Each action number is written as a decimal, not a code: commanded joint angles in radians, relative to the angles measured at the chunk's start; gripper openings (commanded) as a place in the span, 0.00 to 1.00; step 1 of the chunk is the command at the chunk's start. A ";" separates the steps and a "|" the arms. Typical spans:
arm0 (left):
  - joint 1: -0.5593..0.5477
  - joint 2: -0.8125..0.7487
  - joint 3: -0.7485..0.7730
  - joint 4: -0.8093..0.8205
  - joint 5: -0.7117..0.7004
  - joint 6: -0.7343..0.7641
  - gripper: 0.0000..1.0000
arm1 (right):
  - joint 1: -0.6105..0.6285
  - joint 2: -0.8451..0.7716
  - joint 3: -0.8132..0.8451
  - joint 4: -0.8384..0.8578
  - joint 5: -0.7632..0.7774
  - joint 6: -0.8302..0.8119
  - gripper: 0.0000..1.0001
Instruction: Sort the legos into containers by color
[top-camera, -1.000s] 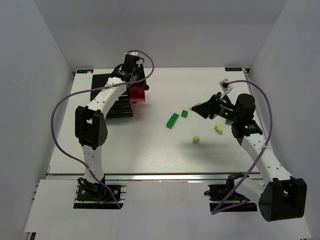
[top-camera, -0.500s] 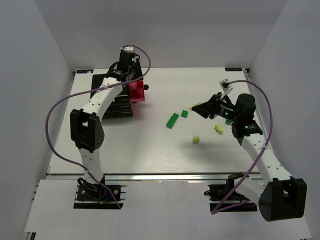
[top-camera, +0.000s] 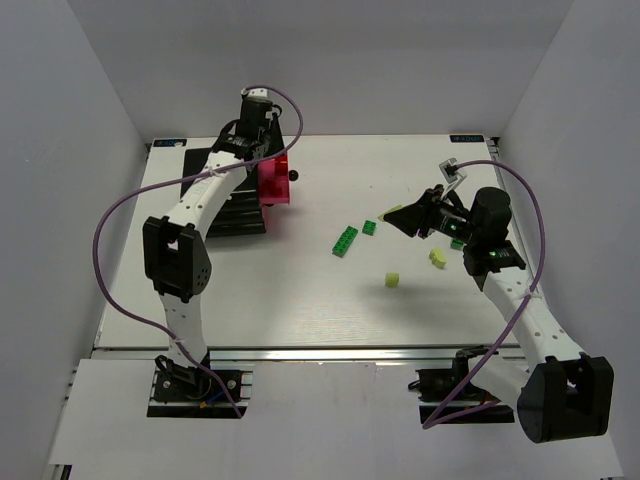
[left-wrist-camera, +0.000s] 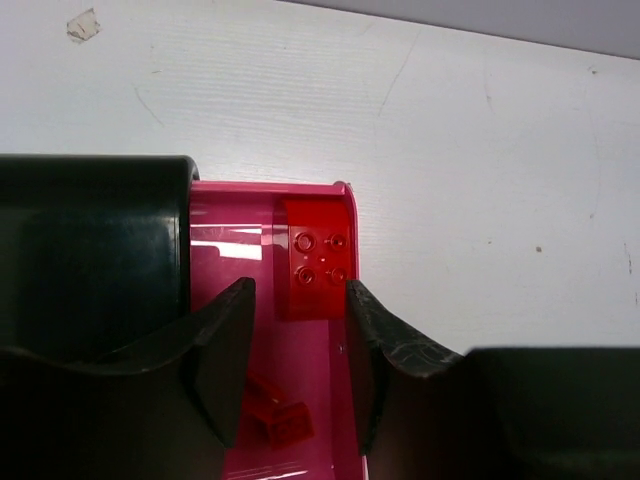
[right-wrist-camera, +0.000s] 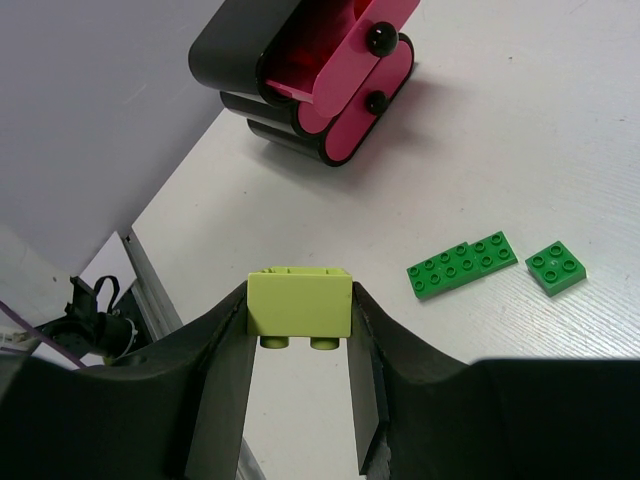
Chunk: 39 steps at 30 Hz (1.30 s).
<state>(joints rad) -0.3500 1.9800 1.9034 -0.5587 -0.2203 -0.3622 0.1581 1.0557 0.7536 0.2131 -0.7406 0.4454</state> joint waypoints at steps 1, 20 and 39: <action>-0.009 0.014 0.055 -0.017 -0.027 0.017 0.51 | -0.003 0.001 -0.008 0.048 -0.014 0.004 0.00; -0.009 0.042 0.023 -0.029 -0.045 0.025 0.44 | -0.006 0.010 -0.005 0.048 -0.019 0.003 0.00; -0.009 0.066 0.023 -0.033 -0.008 0.026 0.35 | -0.009 0.007 -0.005 0.046 -0.022 0.004 0.00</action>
<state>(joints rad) -0.3557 2.0537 1.9316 -0.5911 -0.2420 -0.3443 0.1570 1.0676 0.7536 0.2131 -0.7444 0.4450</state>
